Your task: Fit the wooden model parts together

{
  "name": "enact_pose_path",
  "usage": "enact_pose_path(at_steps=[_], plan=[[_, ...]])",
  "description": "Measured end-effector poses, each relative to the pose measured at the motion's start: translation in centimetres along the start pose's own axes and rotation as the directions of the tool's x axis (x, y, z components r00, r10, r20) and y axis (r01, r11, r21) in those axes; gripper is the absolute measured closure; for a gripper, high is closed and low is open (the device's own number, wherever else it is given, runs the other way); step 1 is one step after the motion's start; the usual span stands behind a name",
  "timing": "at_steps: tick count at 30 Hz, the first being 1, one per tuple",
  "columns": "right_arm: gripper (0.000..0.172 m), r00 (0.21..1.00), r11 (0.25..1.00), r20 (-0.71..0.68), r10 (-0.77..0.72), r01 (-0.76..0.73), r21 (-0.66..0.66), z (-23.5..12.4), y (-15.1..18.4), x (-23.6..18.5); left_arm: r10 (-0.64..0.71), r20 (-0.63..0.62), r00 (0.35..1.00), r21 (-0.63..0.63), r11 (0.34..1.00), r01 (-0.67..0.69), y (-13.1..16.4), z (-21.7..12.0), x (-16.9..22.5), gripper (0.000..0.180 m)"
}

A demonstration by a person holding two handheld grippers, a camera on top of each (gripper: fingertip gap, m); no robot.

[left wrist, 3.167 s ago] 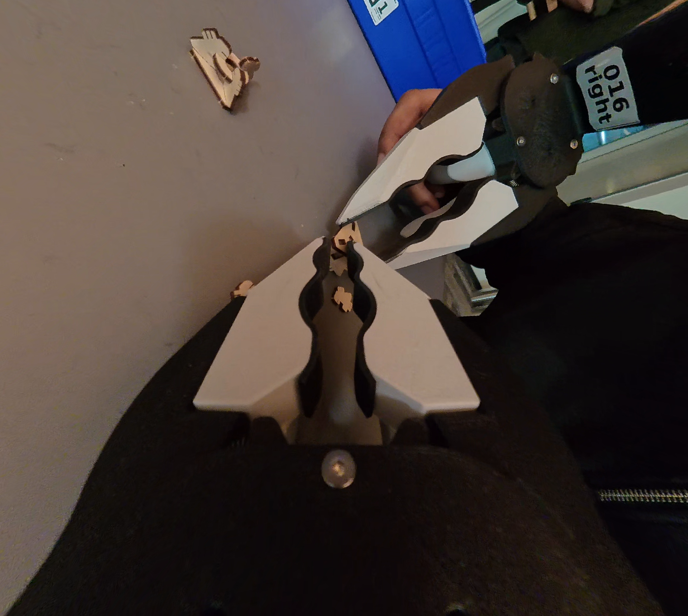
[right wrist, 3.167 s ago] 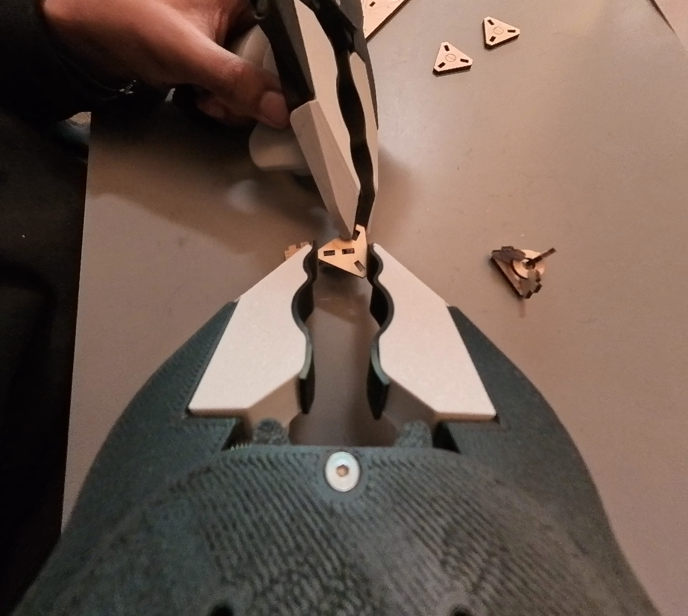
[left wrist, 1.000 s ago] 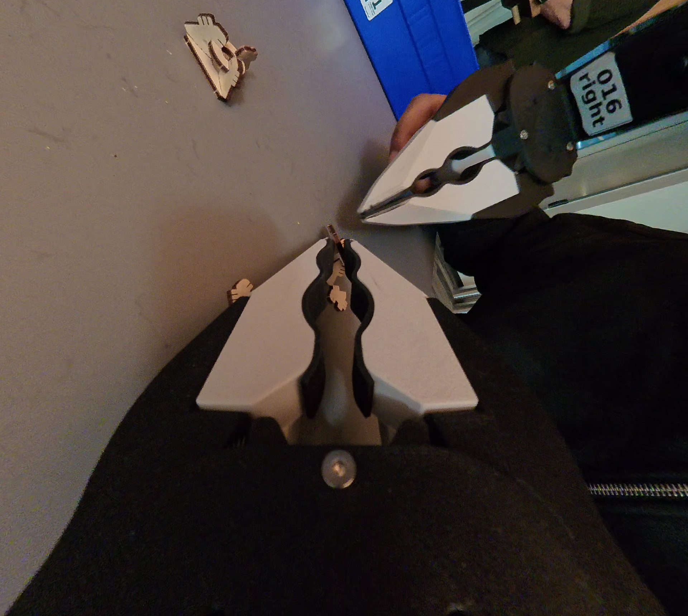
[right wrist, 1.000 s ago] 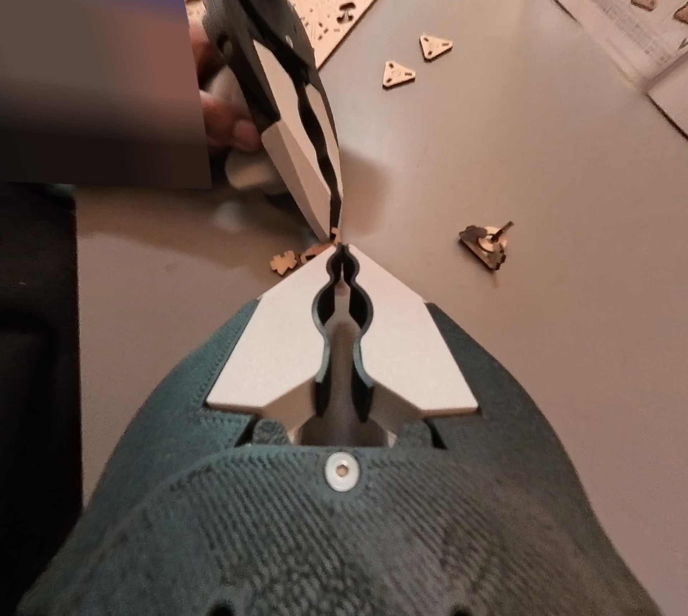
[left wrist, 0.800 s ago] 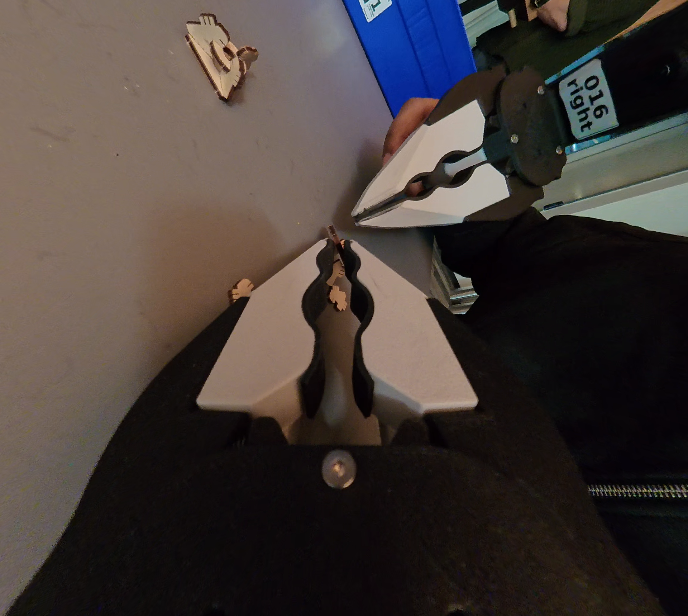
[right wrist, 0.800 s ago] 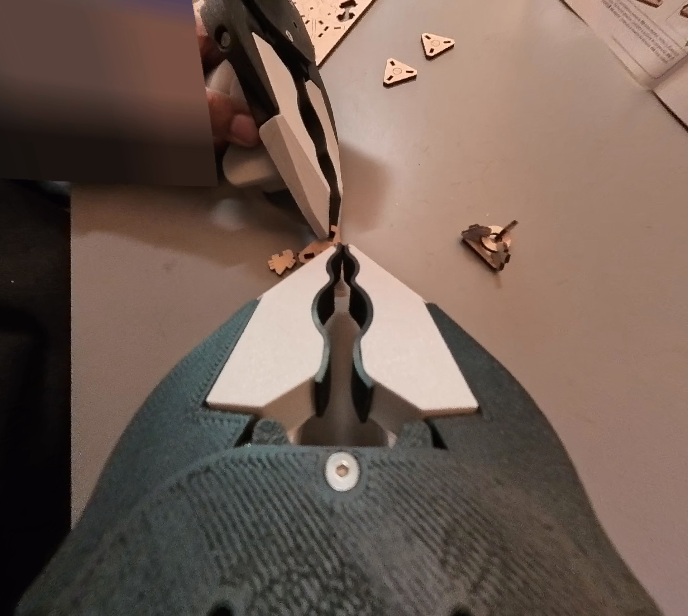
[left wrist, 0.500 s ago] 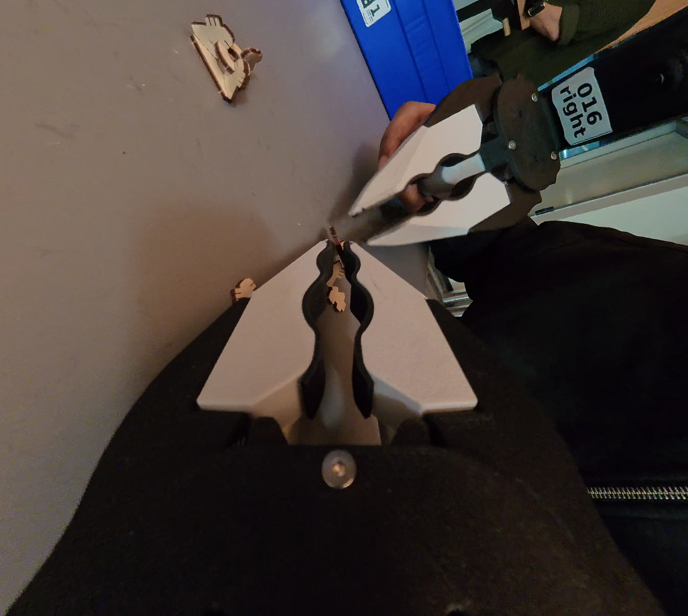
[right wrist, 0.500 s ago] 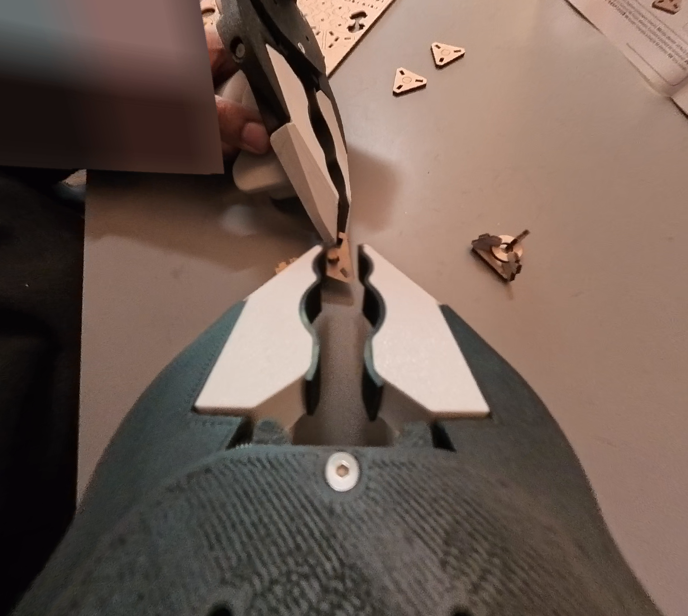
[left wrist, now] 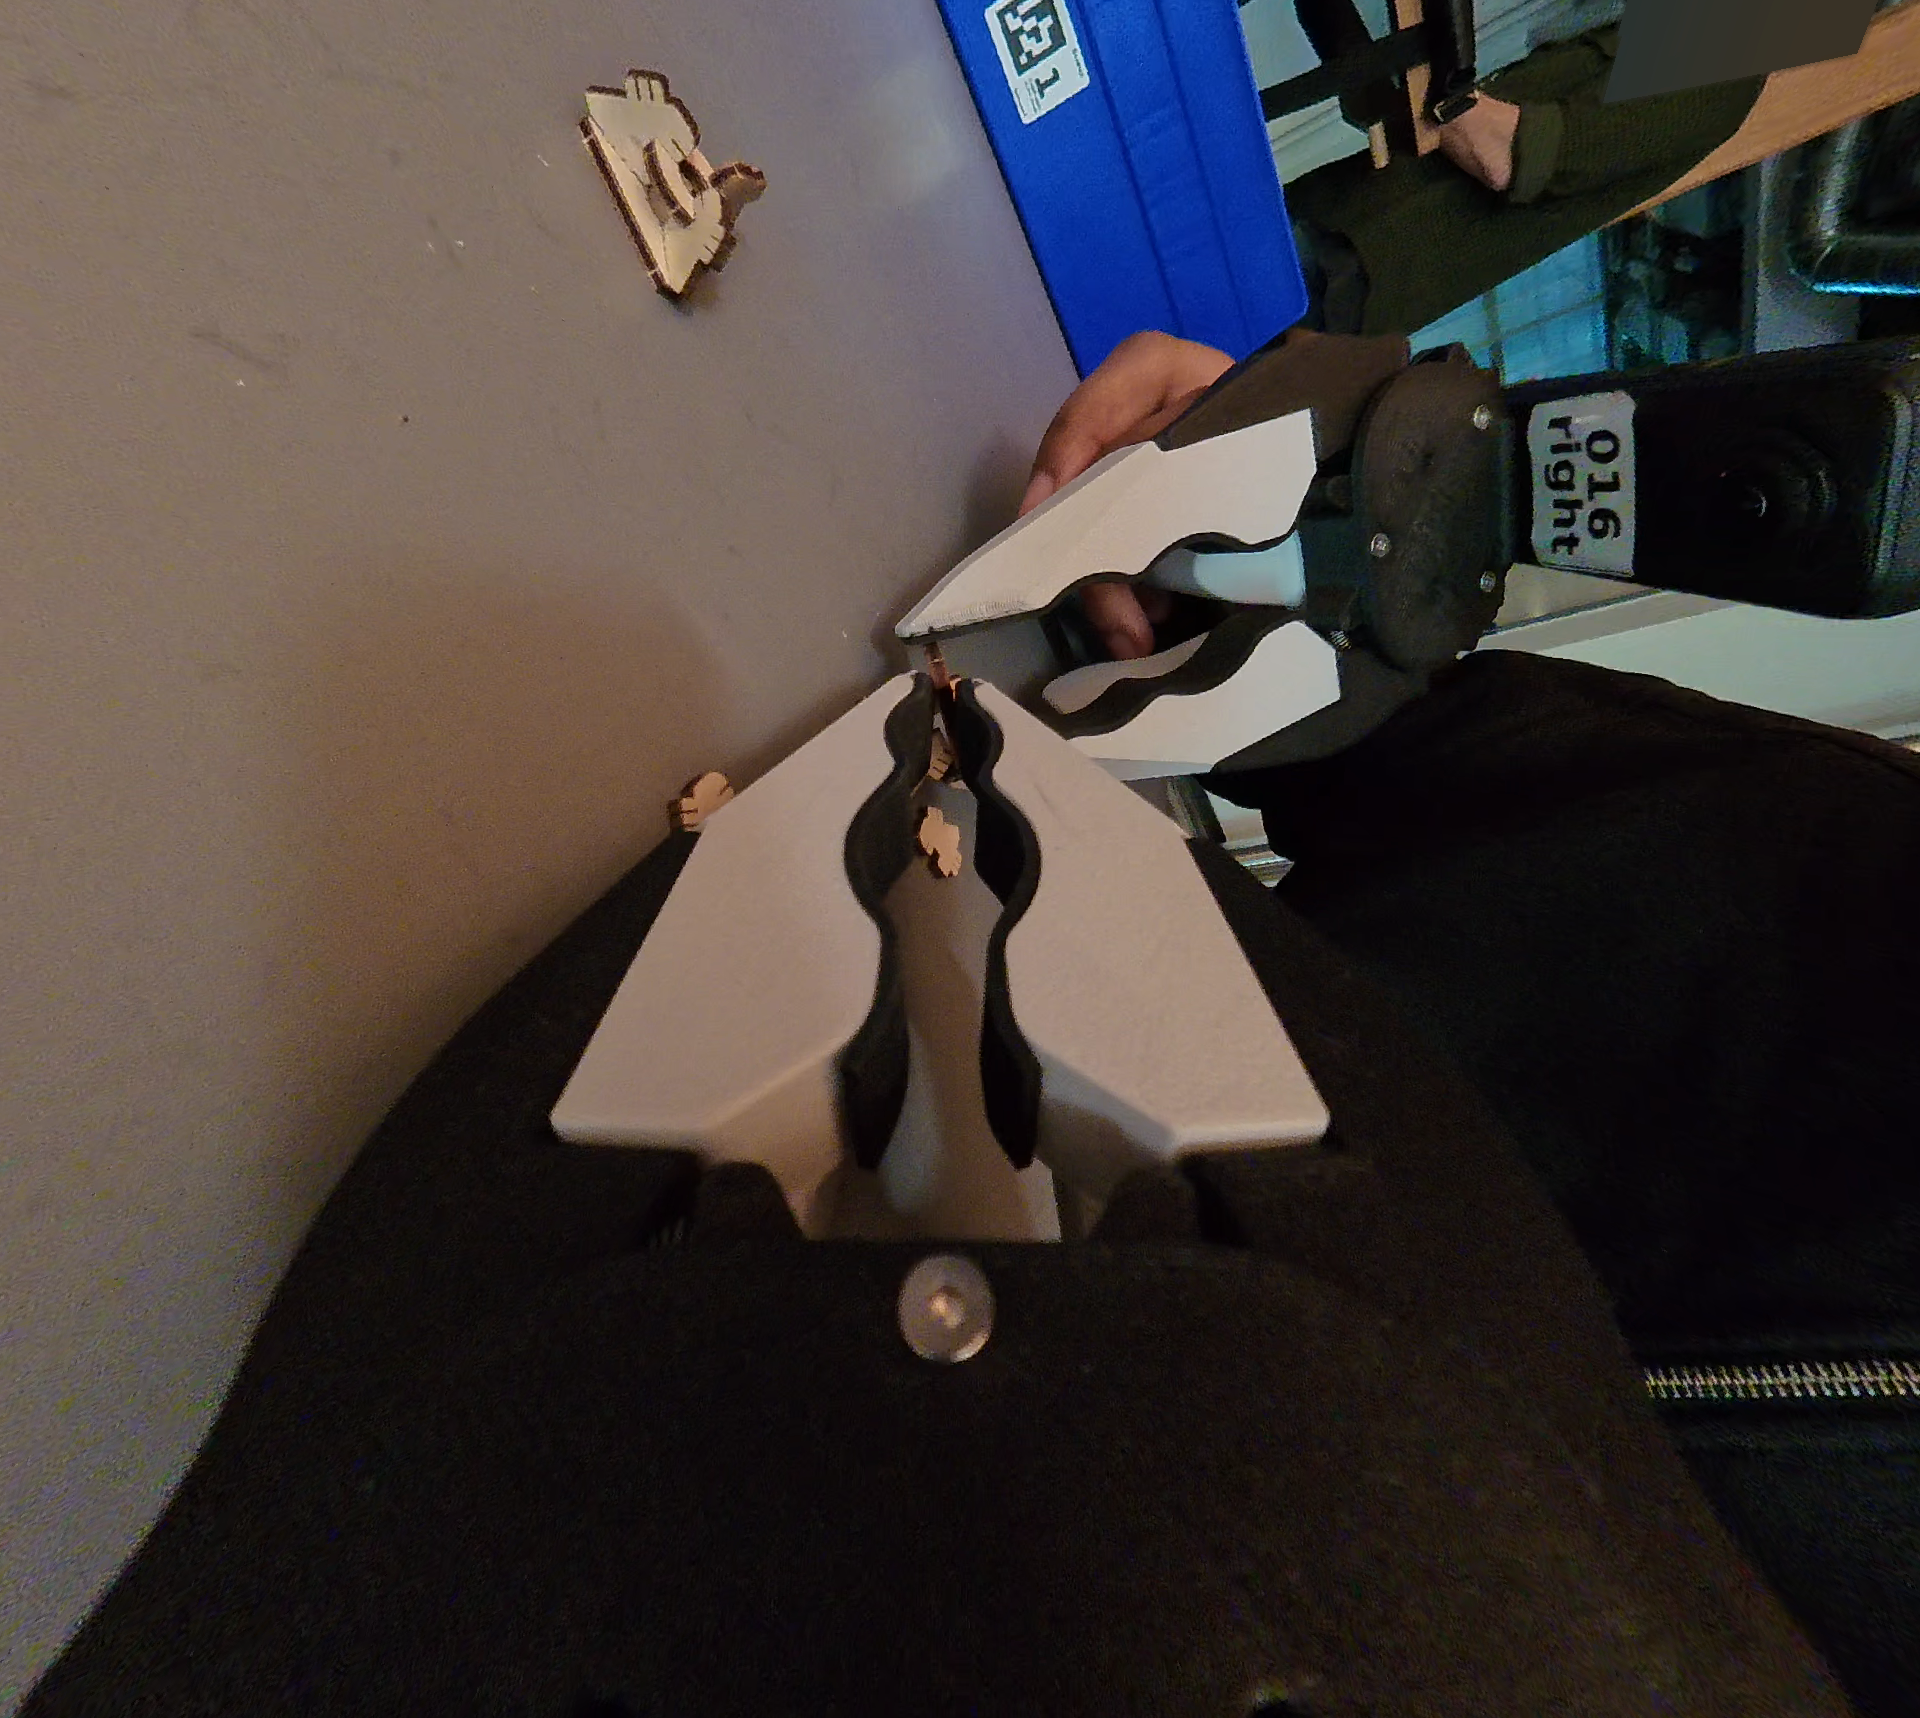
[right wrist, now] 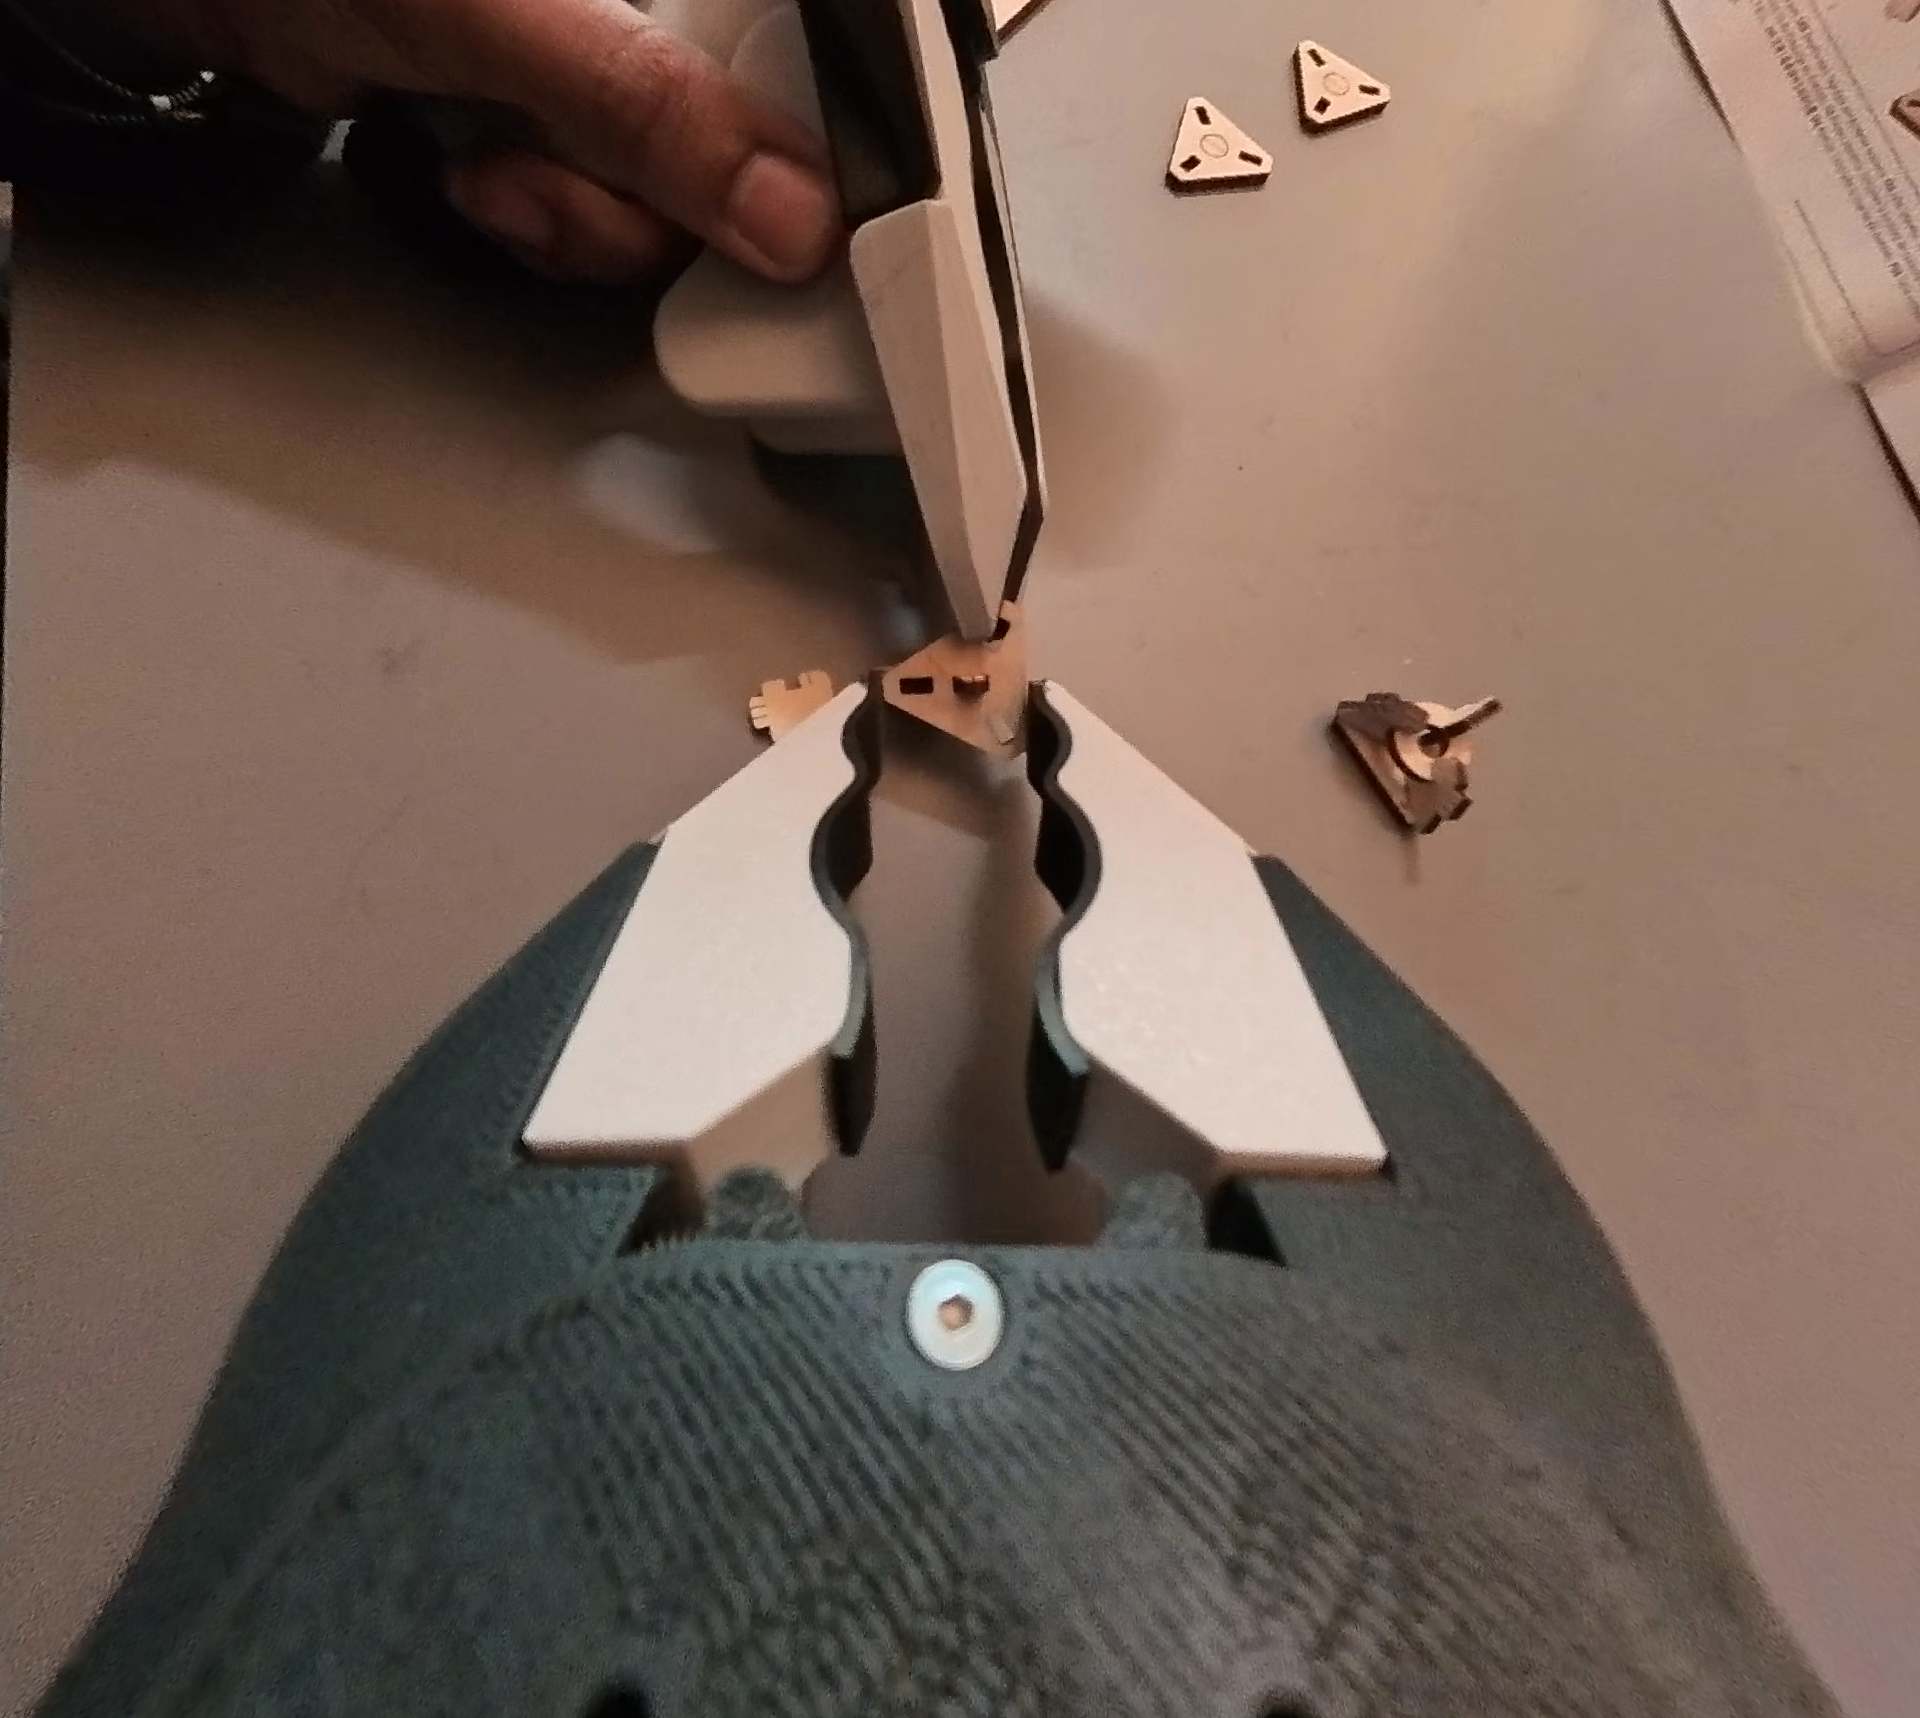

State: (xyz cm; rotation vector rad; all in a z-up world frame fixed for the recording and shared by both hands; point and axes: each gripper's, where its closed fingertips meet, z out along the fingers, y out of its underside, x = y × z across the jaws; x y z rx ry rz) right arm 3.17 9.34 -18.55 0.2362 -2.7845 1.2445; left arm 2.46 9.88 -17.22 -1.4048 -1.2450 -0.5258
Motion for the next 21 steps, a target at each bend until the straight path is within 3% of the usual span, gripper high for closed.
enact_pose_path(at_steps=[21], plan=[[0.146, 0.981, 0.979, 0.181, -0.066, 0.098, -0.176, 0.15, -0.17, -0.75, -0.003, 0.041, 0.999, -0.054, 0.999, 0.005, 0.75, -0.67, -0.82, 0.177]])
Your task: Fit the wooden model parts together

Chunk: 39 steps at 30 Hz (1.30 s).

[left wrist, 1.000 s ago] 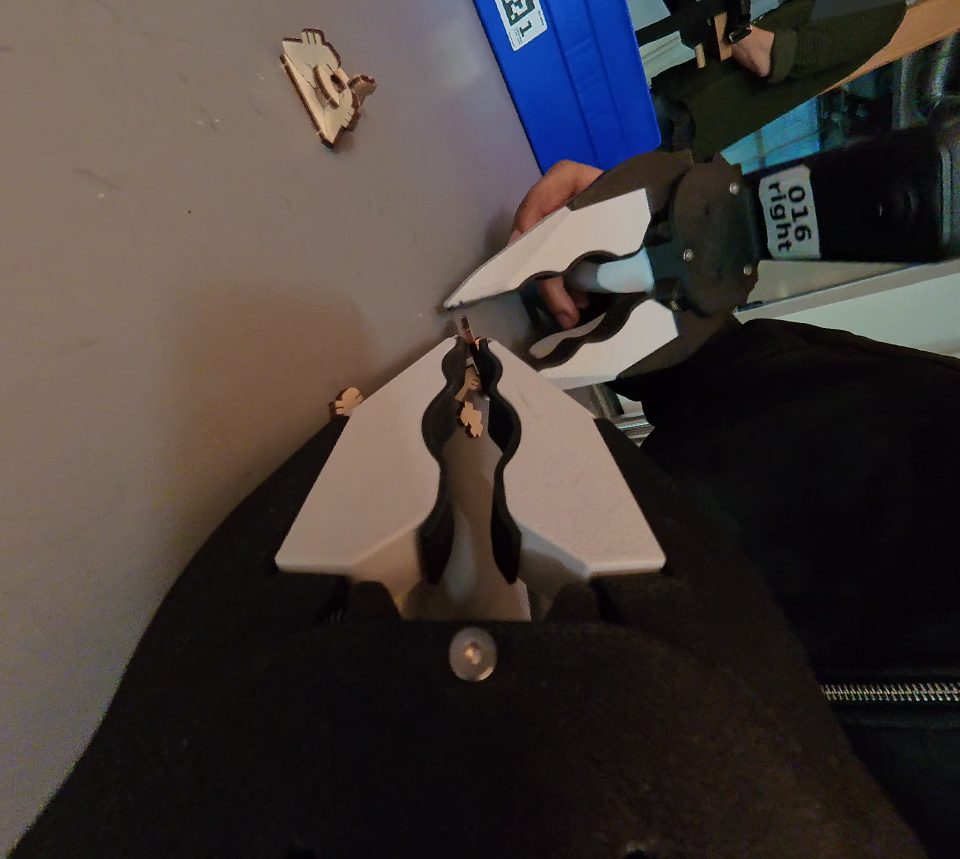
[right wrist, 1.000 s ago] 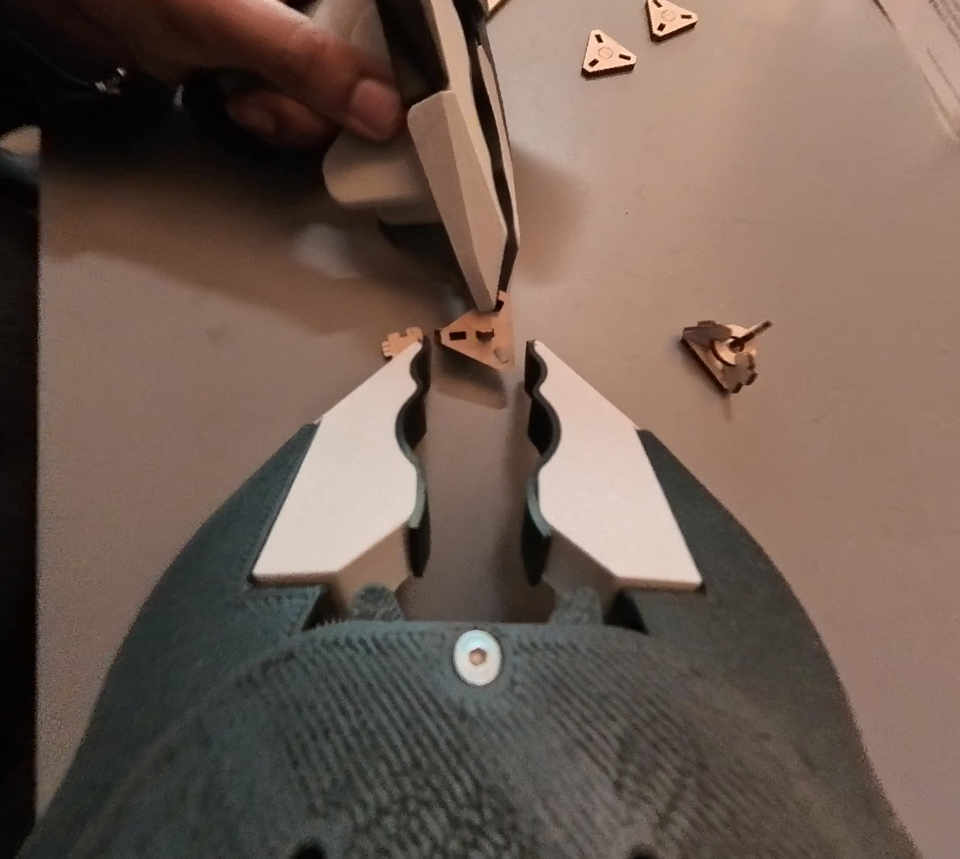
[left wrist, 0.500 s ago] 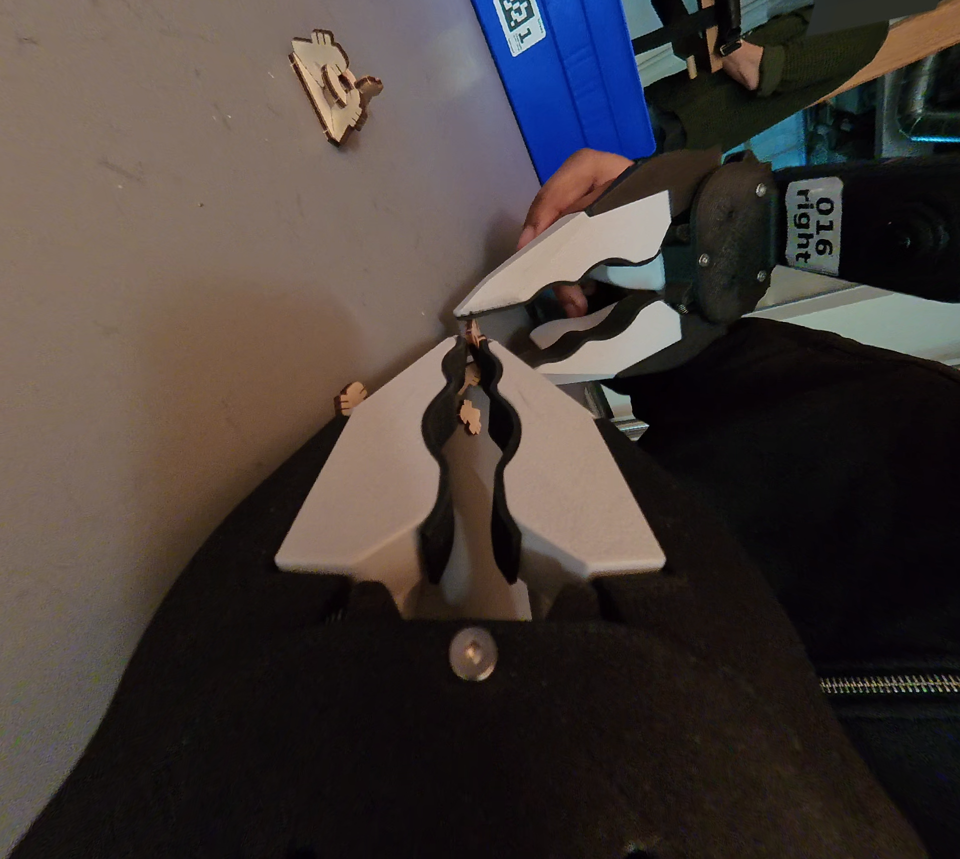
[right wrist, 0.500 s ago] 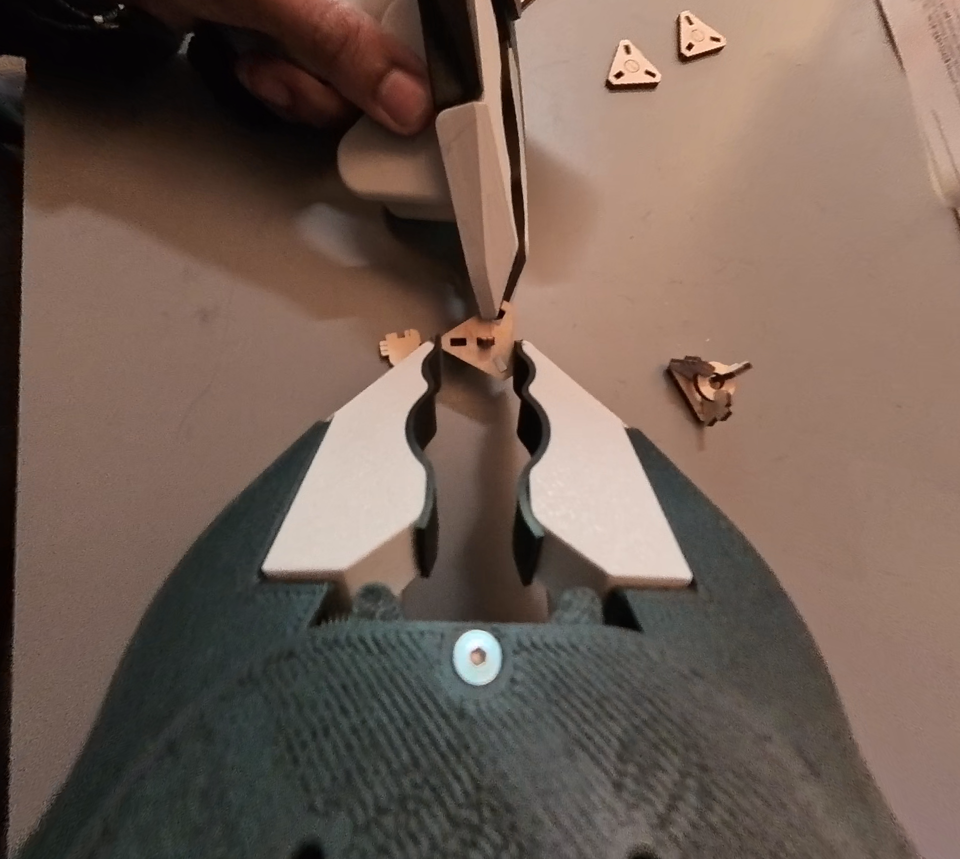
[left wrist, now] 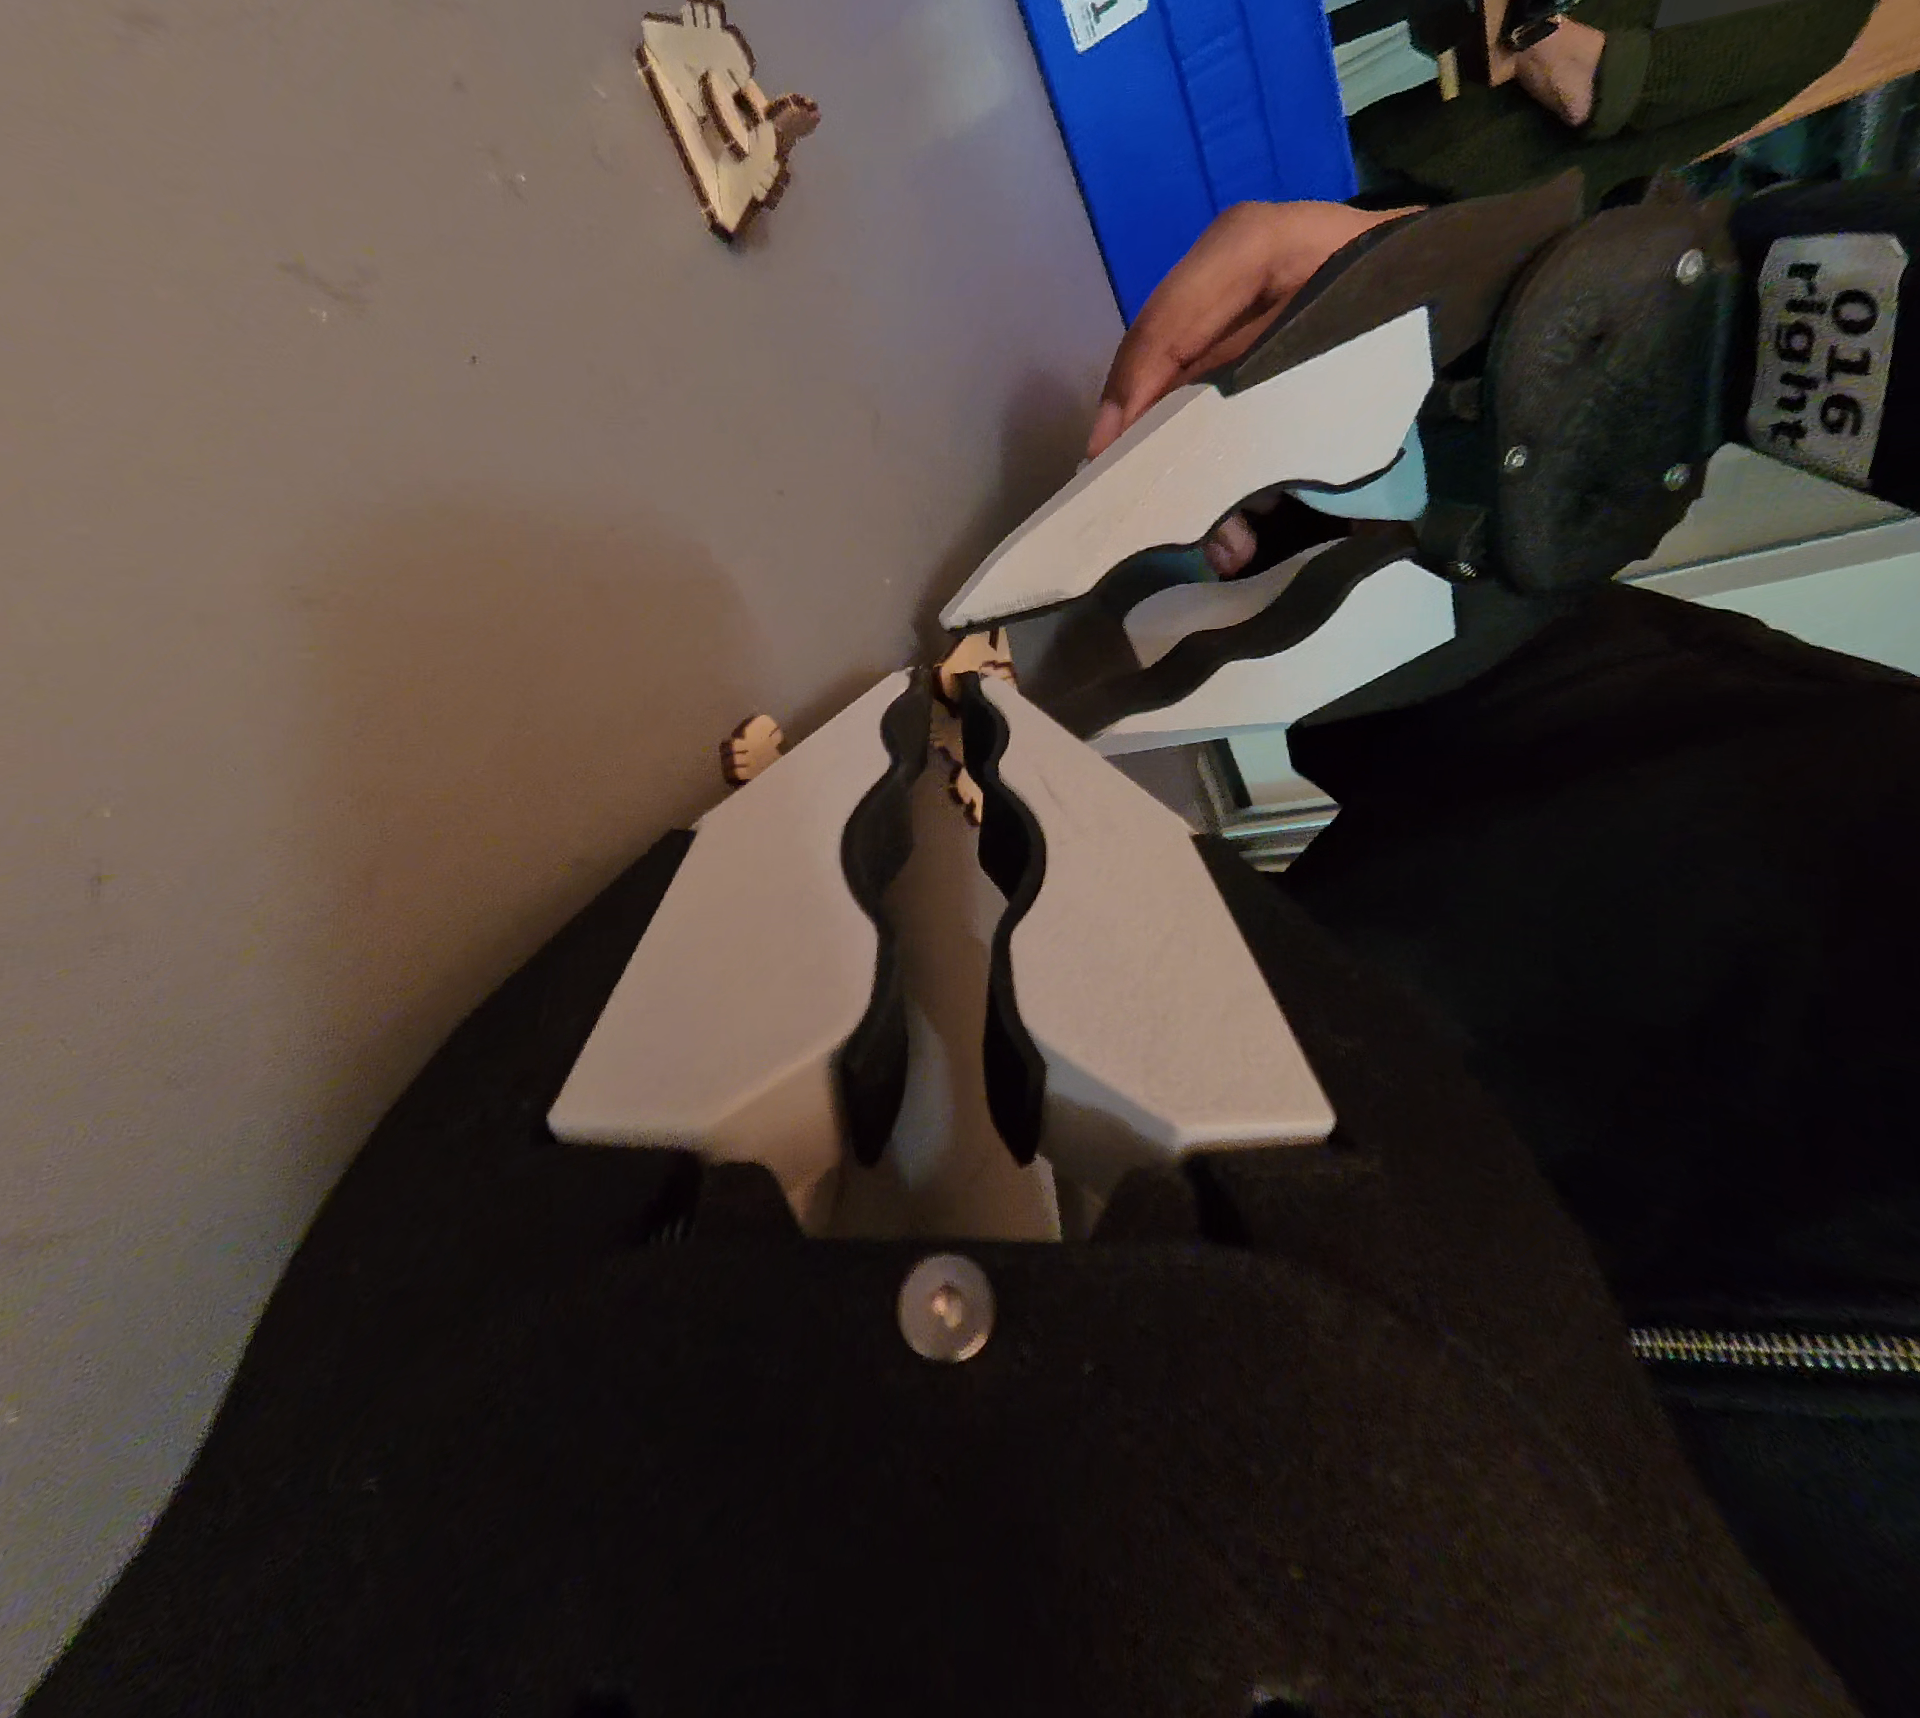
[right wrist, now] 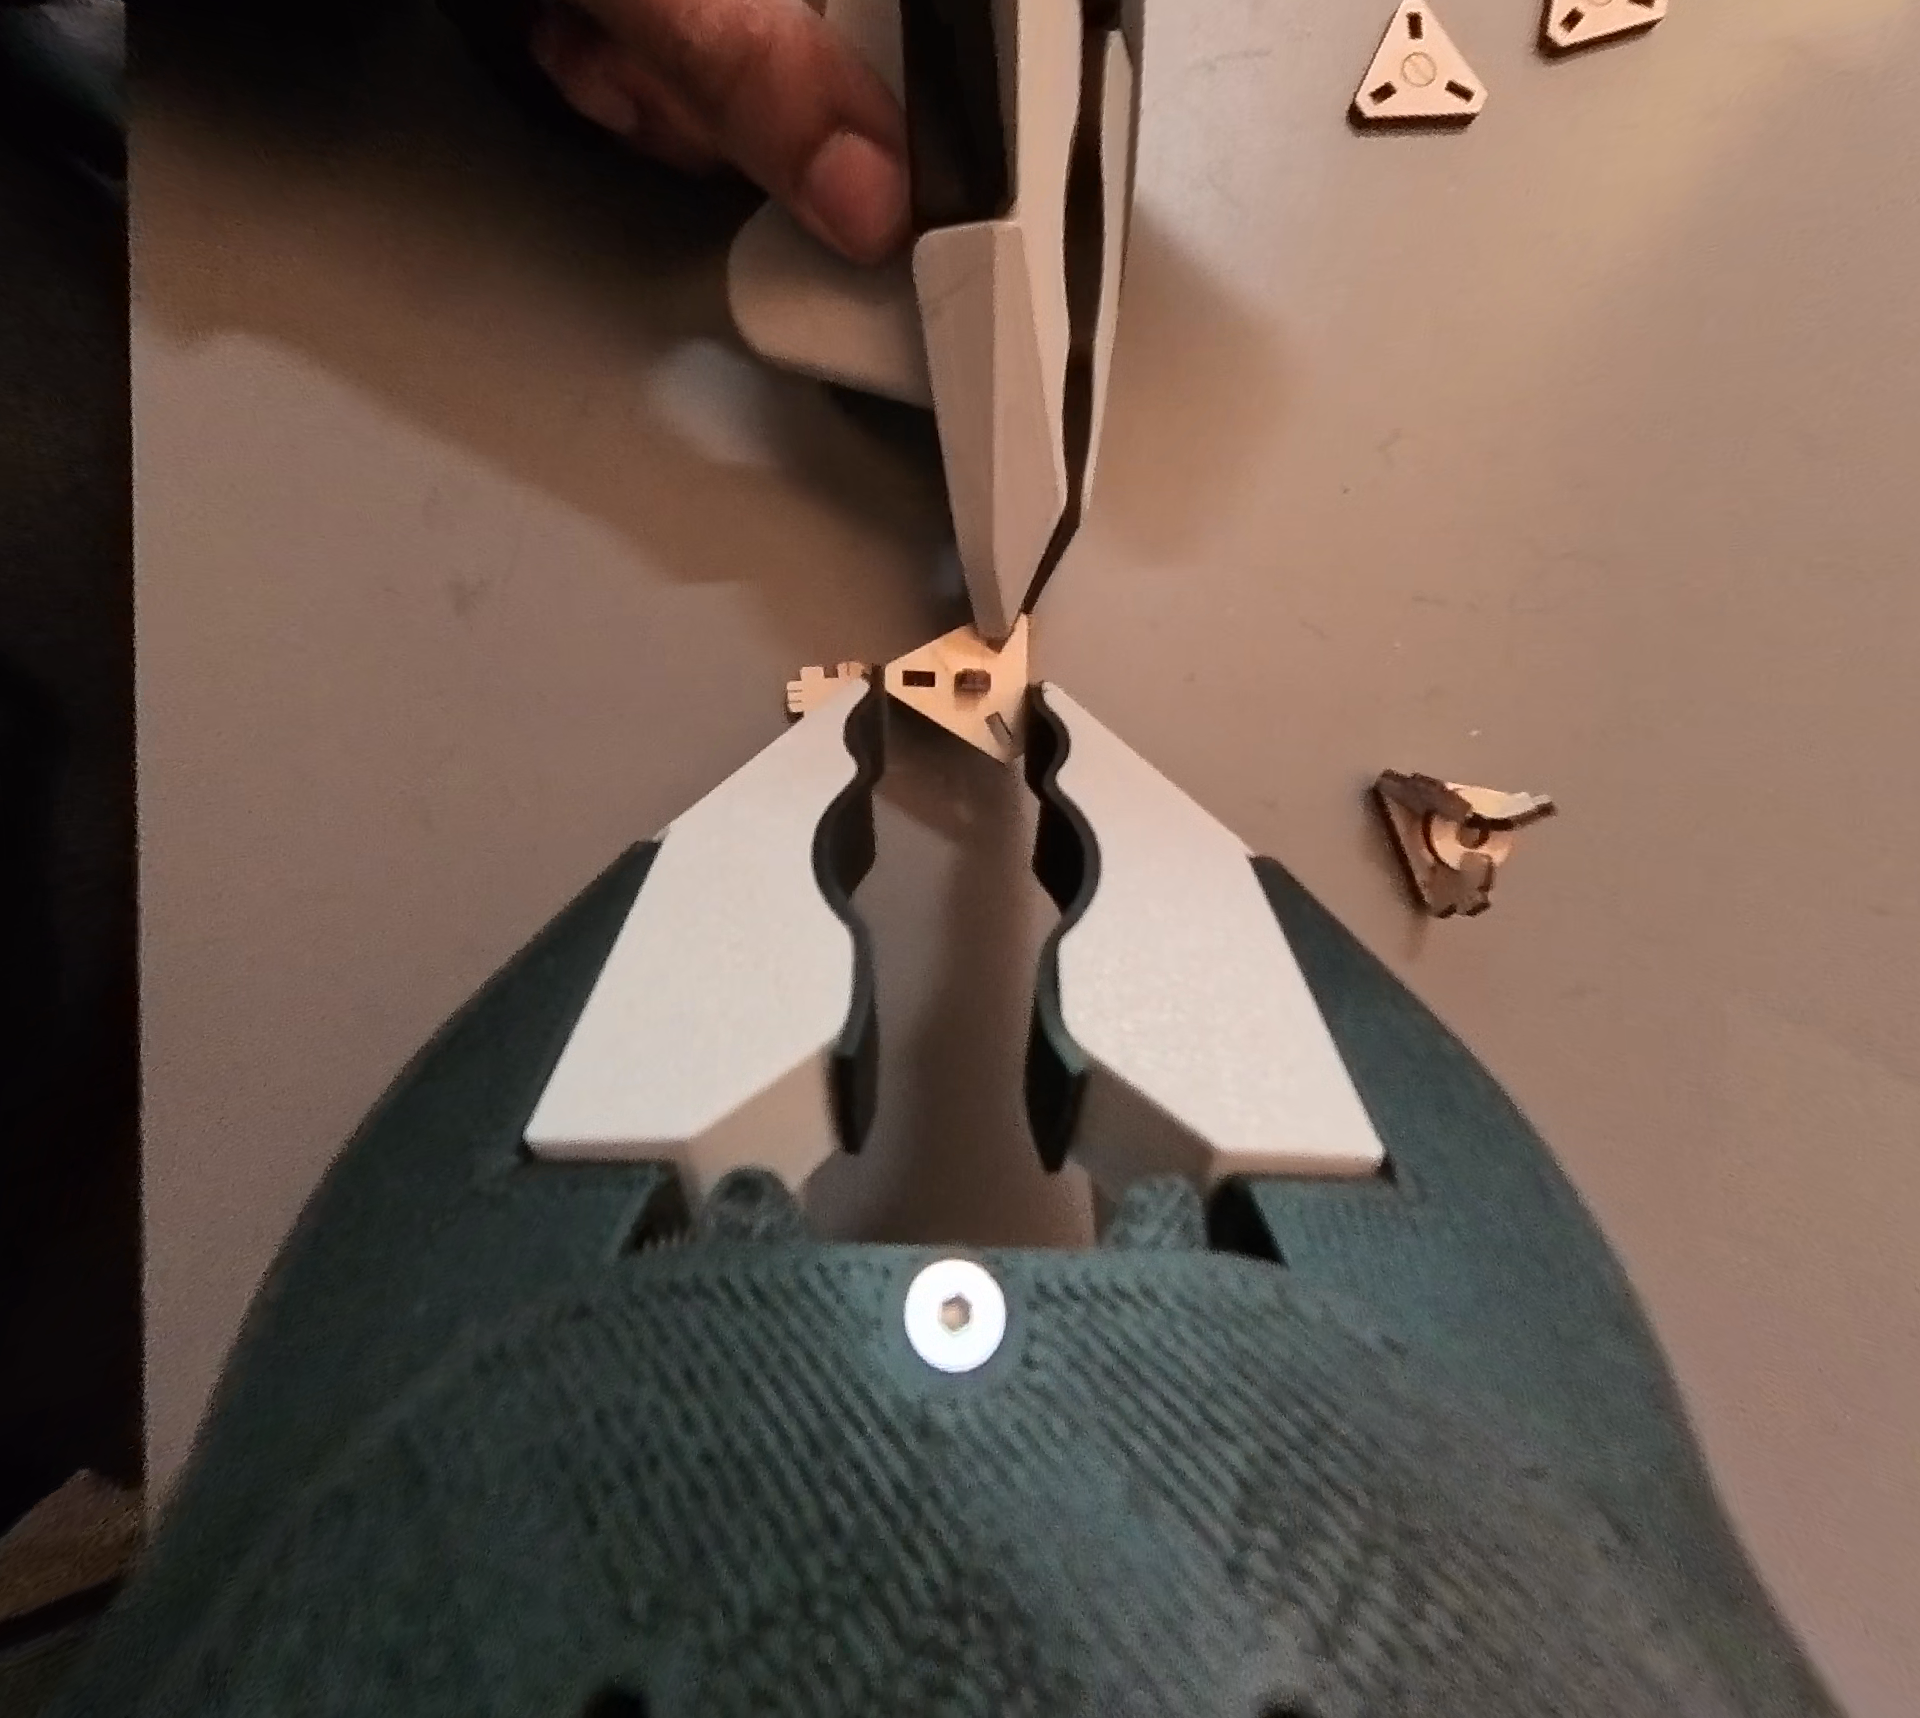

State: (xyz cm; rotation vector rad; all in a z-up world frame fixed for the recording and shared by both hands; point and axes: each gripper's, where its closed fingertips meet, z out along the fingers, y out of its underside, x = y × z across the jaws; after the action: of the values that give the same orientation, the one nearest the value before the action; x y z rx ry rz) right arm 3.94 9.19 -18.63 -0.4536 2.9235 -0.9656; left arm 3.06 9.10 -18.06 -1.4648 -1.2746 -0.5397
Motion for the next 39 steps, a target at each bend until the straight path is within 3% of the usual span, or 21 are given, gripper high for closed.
enact_pose_path(at_steps=[14, 18, 21, 25, 27, 32, 34, 39], plan=[[0.146, 1.000, 0.999, -0.017, -0.001, 0.002, 0.045, 0.0, 0.0, 0.0, 0.029, 0.014, 0.999, -0.007, 1.000, -0.029, 0.1, 0.1, 0.0, 0.177], [0.131, 0.995, 0.998, -0.097, -0.004, 0.011, 0.066, -0.6, 0.2, 0.9, 0.046, 0.028, 0.999, -0.003, 0.999, -0.046, 0.1, 0.1, 0.0, 0.177], [0.143, 0.991, 0.989, -0.130, 0.033, -0.014, 0.145, -2.0, -0.7, 1.5, 0.044, 0.023, 0.999, -0.002, 0.999, -0.044, 0.1, 0.1, 0.0, 0.178], [0.151, 0.990, 0.955, -0.086, 0.116, -0.087, 0.282, -3.4, -2.2, 1.4, 0.046, 0.009, 0.999, 0.013, 0.999, -0.046, -0.1, 0.0, 0.2, 0.179], [0.155, 0.987, 0.950, -0.092, 0.134, -0.101, 0.295, -3.2, -1.9, 1.6, 0.038, -0.001, 0.999, 0.014, 0.999, -0.038, -0.1, 0.0, 0.3, 0.179], [0.145, 0.971, 0.938, -0.031, 0.235, -0.218, 0.271, -1.1, -0.8, 1.5, 0.033, -0.003, 0.999, 0.005, 0.999, -0.033, -0.1, 0.1, 0.3, 0.178], [0.158, 0.961, 0.921, 0.036, 0.274, -0.273, 0.279, -0.9, -0.9, 1.0, 0.034, 0.004, 0.999, 0.005, 0.999, -0.034, -0.1, 0.1, 0.2, 0.178], [0.159, 0.923, 0.878, 0.126, 0.364, -0.385, 0.285, -1.0, -0.8, 1.2, 0.038, -0.006, 0.999, 0.008, 0.999, -0.038, -0.1, 0.1, 0.3, 0.175]])
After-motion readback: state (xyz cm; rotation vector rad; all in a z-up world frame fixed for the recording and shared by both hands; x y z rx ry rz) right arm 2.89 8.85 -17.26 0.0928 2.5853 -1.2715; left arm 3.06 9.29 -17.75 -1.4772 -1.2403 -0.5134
